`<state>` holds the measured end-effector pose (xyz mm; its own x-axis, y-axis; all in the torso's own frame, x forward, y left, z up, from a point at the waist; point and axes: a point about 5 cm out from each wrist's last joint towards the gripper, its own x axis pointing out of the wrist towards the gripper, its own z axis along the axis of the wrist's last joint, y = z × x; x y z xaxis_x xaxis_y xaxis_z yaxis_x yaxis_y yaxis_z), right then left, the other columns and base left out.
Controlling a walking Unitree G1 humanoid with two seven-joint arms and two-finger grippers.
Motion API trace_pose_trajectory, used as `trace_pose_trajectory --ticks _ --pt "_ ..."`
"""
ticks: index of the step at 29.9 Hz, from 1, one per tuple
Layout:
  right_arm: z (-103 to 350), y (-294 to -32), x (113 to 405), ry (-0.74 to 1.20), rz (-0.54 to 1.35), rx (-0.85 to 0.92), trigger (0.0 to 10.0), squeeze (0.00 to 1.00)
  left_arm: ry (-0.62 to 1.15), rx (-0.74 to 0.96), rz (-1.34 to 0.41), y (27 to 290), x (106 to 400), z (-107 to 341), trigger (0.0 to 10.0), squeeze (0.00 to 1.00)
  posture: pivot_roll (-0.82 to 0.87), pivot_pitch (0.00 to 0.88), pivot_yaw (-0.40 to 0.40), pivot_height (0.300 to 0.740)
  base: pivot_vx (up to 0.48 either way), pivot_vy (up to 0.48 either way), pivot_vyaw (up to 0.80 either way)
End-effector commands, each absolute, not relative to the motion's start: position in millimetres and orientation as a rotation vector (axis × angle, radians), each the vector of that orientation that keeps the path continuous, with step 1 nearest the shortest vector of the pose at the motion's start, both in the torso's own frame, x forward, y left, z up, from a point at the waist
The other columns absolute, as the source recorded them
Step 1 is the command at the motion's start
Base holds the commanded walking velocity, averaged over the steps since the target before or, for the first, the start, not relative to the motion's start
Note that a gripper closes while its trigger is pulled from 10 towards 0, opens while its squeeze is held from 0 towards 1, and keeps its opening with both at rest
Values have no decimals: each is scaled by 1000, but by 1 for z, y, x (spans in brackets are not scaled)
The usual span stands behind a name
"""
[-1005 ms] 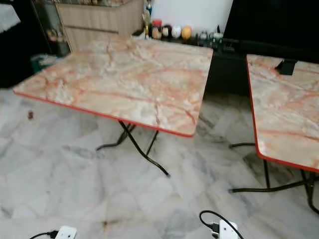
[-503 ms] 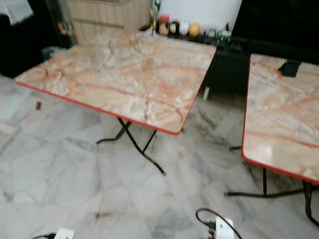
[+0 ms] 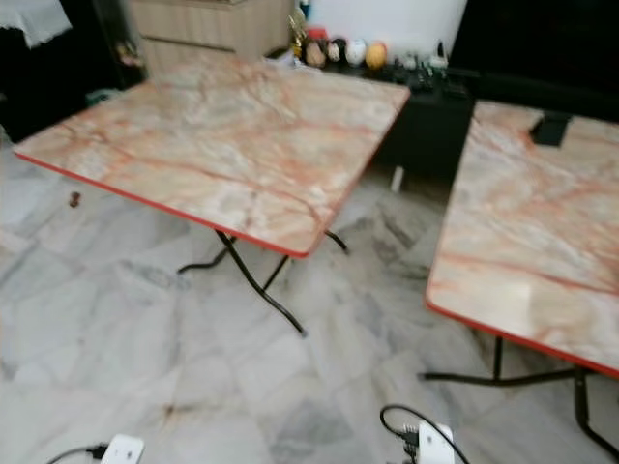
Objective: Setting the table
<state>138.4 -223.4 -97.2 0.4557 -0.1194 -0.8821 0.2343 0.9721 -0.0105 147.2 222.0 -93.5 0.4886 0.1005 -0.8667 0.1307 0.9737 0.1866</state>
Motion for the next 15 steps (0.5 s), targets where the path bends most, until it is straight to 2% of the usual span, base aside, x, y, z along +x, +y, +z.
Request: trace_pose_trajectory --ticks 1,7,12,15 --pt "-96 -221 143 1063 -216 121 10000 0 1073 244 -12 227 144 -94 10000 0 59 0 -34 727 0 -266 0" --pt "-96 -220 143 1066 -218 126 10000 0 1074 247 -15 227 143 -94 10000 0 56 0 -30 727 0 -268 0" --pt "-97 -221 142 1074 -217 113 10000 0 1074 250 -19 227 143 -94 10000 0 53 0 -25 727 0 -267 -691" --pt "-97 -220 142 1072 -212 109 10000 0 1075 251 -22 227 143 -94 10000 0 56 0 -25 727 0 -266 0"
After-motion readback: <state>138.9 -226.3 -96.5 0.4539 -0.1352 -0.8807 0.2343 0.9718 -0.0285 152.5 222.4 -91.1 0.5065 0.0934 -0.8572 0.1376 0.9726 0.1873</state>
